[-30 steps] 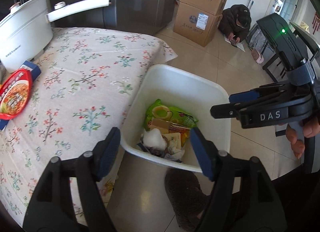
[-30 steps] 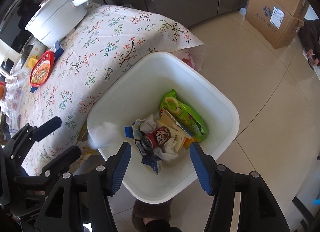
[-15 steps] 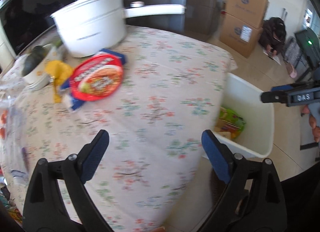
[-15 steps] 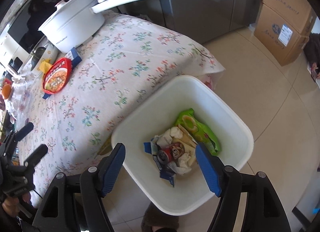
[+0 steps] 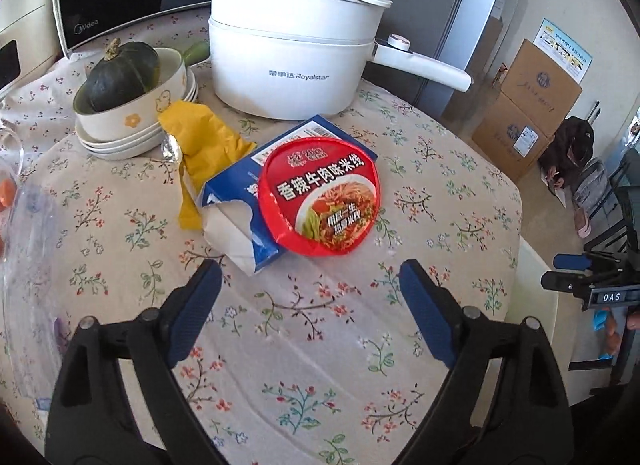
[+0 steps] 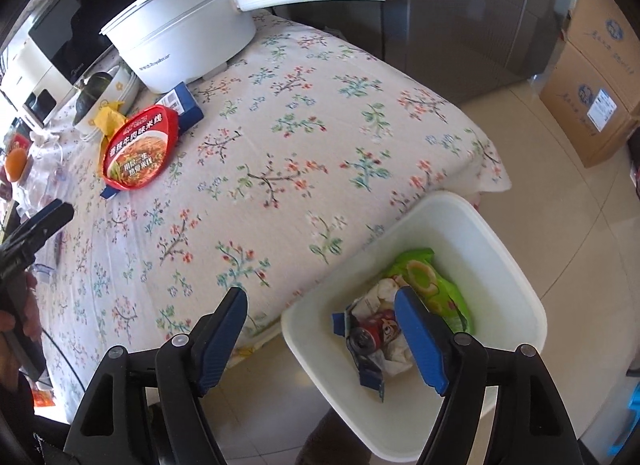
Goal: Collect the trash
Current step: 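Close the left gripper on the red noodle-cup lid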
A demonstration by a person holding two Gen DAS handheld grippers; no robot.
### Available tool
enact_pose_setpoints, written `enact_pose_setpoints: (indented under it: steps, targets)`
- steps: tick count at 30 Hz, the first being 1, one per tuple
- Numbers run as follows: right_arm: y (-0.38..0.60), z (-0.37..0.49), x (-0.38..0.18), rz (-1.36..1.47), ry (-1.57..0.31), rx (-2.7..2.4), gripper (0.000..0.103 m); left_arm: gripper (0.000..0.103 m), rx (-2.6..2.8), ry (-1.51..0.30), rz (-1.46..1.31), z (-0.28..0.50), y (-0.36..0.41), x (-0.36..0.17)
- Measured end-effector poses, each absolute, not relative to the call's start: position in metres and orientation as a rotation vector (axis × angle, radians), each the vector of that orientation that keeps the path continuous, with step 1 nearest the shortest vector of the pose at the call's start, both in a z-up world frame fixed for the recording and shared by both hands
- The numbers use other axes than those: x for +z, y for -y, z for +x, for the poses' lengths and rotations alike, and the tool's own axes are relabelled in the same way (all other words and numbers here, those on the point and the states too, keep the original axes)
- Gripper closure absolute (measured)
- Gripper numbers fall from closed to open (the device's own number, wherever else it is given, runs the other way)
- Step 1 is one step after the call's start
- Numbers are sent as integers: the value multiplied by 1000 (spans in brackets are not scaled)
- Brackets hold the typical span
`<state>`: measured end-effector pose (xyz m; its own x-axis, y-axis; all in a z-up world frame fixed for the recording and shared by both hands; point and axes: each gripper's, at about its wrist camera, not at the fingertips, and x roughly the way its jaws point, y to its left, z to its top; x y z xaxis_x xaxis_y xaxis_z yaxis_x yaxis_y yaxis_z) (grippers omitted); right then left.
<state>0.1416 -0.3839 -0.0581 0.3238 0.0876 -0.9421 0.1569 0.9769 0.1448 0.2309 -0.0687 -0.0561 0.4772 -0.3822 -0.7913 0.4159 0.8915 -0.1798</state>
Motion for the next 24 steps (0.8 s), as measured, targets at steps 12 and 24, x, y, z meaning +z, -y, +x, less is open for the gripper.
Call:
enact_pose_setpoints:
  steps: [12, 24]
  targets:
    - [357, 185, -63, 220, -1257, -23, 25, 32, -478, -1104, 34, 292, 88, -94]
    - [362, 184, -69, 229, -1274, -39, 25, 60, -489, -1119, 64, 282, 106, -99]
